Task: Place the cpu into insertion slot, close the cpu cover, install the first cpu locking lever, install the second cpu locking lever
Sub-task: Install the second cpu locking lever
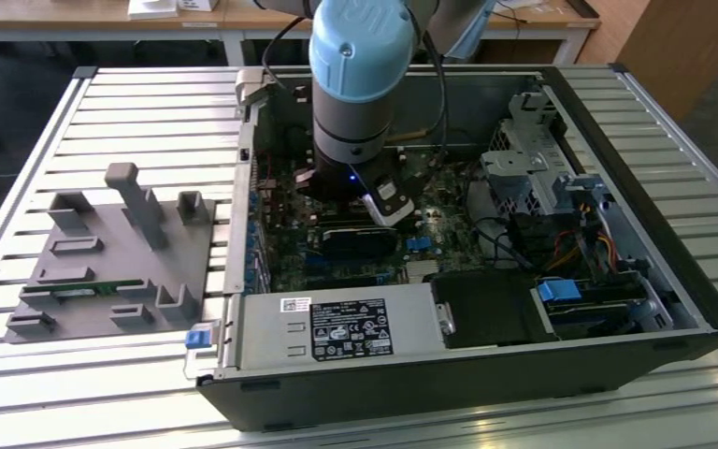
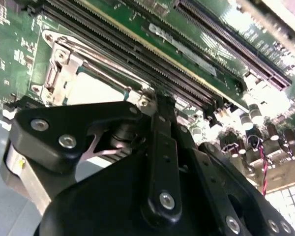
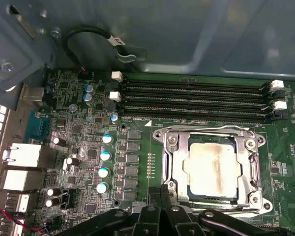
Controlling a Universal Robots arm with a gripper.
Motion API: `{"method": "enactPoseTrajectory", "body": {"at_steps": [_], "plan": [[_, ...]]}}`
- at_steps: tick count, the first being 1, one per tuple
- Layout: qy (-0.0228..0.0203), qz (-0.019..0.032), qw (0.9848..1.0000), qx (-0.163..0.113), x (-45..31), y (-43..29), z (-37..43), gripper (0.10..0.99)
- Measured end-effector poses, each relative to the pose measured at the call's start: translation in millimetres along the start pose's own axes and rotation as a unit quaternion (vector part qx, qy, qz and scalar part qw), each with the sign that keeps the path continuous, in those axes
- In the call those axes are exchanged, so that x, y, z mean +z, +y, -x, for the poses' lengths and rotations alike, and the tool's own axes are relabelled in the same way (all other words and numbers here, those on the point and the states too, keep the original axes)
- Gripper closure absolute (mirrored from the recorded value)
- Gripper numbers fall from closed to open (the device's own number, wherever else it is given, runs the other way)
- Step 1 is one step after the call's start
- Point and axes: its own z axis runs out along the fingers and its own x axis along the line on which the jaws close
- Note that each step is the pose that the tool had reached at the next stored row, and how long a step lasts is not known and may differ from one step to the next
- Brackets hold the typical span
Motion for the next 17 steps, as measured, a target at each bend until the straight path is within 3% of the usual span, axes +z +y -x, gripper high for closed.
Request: {"method": "enactPoseTrajectory", "body": {"at_steps": [4,17], "plan": [[0.0000,0.0002,1.0000,0.000,-0.6,0.1,-0.2,0.980],[0.0000,0.0001,1.0000,0.000,-19.8,6.0,-0.1,0.980]]}}
